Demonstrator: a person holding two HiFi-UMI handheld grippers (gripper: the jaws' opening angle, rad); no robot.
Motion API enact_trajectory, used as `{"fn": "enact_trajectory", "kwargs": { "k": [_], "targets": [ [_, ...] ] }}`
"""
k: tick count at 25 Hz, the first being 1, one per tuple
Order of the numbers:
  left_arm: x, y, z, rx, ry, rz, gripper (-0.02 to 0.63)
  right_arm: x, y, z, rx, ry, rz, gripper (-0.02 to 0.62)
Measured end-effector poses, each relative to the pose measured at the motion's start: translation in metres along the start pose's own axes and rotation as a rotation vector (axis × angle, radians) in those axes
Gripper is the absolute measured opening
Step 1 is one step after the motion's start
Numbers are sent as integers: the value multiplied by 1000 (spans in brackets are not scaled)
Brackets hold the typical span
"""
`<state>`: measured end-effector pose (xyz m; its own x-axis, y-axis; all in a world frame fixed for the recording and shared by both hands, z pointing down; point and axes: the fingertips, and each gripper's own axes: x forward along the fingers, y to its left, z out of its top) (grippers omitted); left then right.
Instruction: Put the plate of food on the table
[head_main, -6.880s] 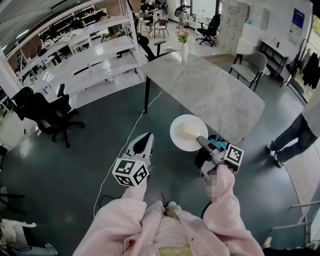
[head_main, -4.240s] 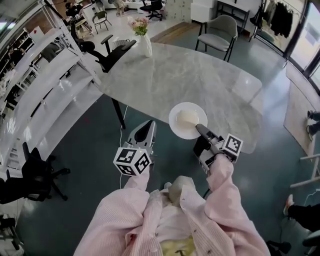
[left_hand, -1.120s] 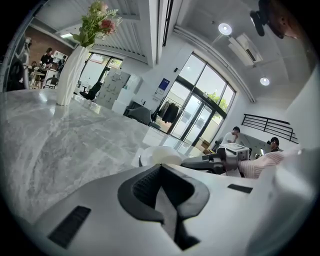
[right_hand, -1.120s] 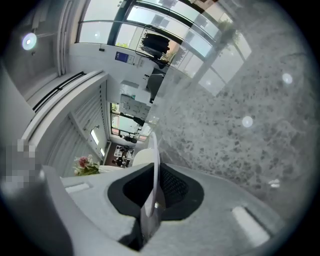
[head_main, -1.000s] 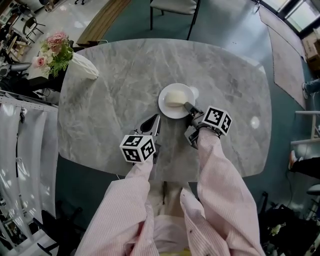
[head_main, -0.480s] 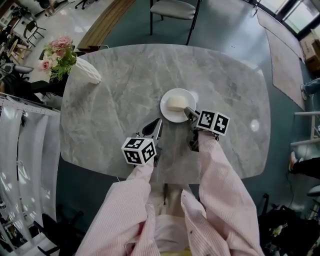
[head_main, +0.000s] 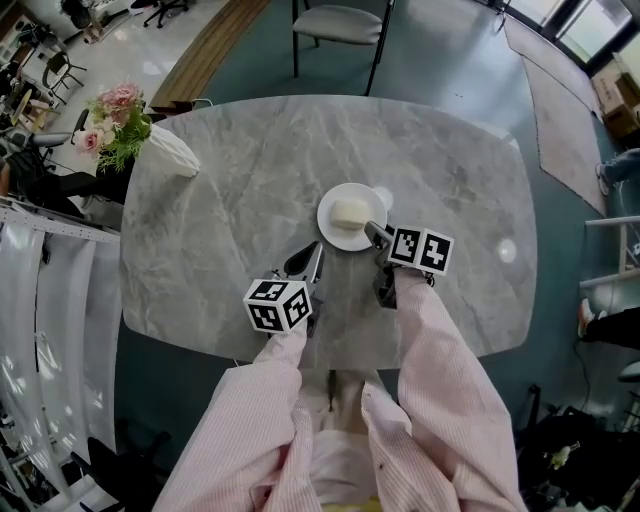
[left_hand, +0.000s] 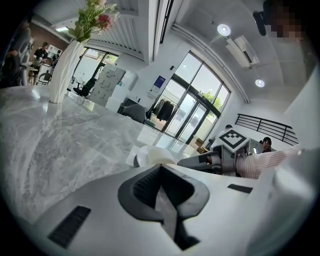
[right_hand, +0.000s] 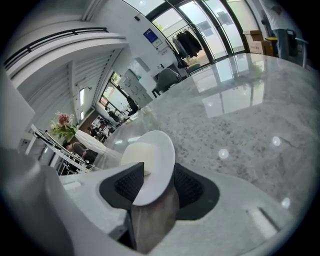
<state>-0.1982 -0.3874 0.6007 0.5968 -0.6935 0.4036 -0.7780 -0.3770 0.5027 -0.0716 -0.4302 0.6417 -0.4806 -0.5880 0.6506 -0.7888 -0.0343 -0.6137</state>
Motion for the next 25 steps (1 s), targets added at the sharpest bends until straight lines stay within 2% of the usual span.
{"fn": "enact_trajectory", "kwargs": {
  "k": [10, 15, 21, 25],
  "targets": [
    [-10, -5, 8, 16, -18, 4, -5, -16, -8, 2, -65, -11, -74, 170],
    [-22, -14, 19, 42, -47, 3, -5, -33, 1, 1, -107, -42, -32, 135],
    [-42, -29, 38, 81, -88, -11, -5, -60, 26, 2, -222, -101, 28, 11],
    [-58, -36, 53, 107, -127, -13, -5, -83, 44, 7, -270, -150, 89, 6]
  ]
}}
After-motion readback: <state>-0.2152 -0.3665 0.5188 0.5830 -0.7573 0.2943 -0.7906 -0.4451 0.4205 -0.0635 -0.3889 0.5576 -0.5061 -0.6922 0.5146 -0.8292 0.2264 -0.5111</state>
